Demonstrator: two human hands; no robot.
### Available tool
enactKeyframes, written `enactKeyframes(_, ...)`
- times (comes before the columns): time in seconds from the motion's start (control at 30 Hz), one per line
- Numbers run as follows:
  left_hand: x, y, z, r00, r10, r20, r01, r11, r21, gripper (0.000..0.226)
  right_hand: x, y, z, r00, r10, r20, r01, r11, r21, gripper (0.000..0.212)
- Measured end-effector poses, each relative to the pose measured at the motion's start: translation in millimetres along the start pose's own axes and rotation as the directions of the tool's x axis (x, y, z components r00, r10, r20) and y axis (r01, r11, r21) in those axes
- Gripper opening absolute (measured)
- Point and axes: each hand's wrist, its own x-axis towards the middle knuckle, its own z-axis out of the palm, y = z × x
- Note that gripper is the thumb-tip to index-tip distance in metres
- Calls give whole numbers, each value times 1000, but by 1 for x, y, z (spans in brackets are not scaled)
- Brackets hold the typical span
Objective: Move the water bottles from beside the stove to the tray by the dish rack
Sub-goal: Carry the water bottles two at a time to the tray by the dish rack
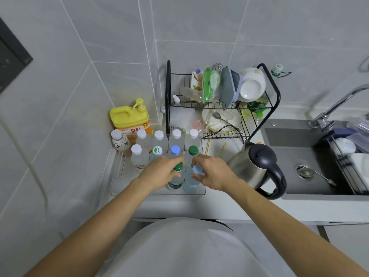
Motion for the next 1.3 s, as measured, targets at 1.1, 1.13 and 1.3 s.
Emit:
enactKeyframes(1.1, -13, -3, 6, 994, -86, -61, 76, 987, -143, 24, -2, 2, 4, 997, 57, 52, -64, 986, 154, 30)
enactKeyframes(1.13, -13, -1, 4, 994, -96, -48, 88, 987, -134, 25, -3, 1, 3, 996, 66, 62, -74, 986, 147, 30)
enactKeyframes(1.3, -20, 20, -5, 983, -182, -32, 180, 982, -58, 57, -10, -6, -3, 986, 139, 95, -149, 982, 113, 45)
